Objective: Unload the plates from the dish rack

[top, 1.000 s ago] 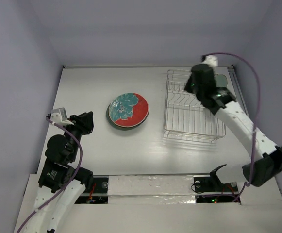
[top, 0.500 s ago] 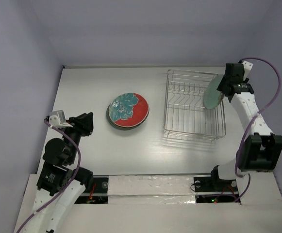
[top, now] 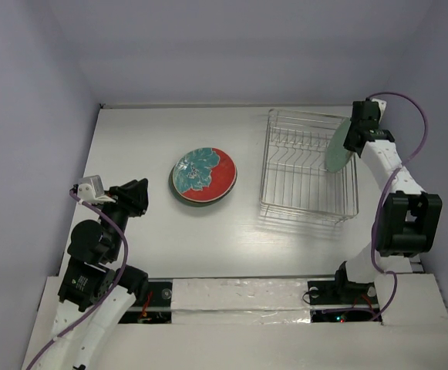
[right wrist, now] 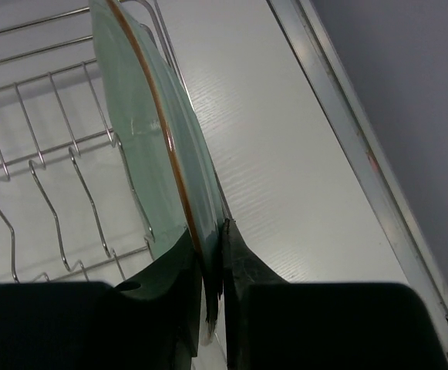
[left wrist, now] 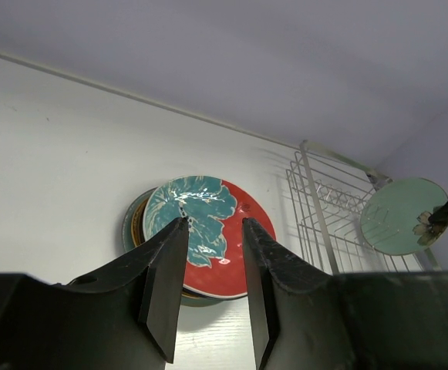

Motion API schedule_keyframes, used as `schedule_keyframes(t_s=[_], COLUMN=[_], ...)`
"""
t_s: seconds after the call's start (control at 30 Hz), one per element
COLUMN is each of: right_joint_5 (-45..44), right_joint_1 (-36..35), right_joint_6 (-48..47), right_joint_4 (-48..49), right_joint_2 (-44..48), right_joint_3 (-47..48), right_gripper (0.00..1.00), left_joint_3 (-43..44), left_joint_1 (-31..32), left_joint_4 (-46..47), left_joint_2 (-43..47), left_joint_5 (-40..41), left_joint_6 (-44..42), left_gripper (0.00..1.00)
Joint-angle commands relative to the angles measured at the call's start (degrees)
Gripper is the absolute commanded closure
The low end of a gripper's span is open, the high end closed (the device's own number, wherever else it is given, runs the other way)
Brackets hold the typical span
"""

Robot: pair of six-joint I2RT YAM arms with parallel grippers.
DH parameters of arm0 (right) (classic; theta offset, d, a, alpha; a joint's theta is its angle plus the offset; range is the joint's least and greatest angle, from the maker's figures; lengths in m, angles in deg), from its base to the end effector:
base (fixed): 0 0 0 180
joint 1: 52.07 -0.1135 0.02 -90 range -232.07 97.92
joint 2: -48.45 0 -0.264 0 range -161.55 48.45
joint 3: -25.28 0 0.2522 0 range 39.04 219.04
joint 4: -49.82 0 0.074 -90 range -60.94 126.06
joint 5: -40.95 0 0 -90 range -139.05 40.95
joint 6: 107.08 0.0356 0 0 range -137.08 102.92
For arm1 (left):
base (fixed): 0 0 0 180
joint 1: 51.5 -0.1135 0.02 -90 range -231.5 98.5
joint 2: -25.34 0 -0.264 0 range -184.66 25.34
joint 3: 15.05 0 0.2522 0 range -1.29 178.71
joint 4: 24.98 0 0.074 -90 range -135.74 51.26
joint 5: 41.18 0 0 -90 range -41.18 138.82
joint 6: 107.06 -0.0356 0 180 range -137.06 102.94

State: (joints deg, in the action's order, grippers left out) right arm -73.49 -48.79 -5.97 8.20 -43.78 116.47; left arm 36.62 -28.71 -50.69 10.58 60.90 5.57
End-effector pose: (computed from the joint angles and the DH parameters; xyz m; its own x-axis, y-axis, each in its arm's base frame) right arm 0.3593 -0.0353 0.3006 -0.5953 0.2098 -0.7756 0.4795 0.8673 -0.1334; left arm 0.0703 -0.0214 0.3534 0.0924 -0.4469 -0.8898 0.2438 0.8766 -0.4150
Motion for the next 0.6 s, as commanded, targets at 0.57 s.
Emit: schedule_keyframes(t_s=[0.57], right_joint_5=[-6.42], right_joint_1=[-11.88], right_joint_6=[-1.54], right_joint_4=[-8.97], right_joint_2=[13.73], right_joint_3=[21.98], right_gripper=[1.0], left_joint_3=[-0.29], left_joint_1=[0.24], left_joint_4=[1.84], left_joint_2=[-0.26], left_joint_5=[-0.21], left_joint_6=[0.04], left_gripper=[0.68])
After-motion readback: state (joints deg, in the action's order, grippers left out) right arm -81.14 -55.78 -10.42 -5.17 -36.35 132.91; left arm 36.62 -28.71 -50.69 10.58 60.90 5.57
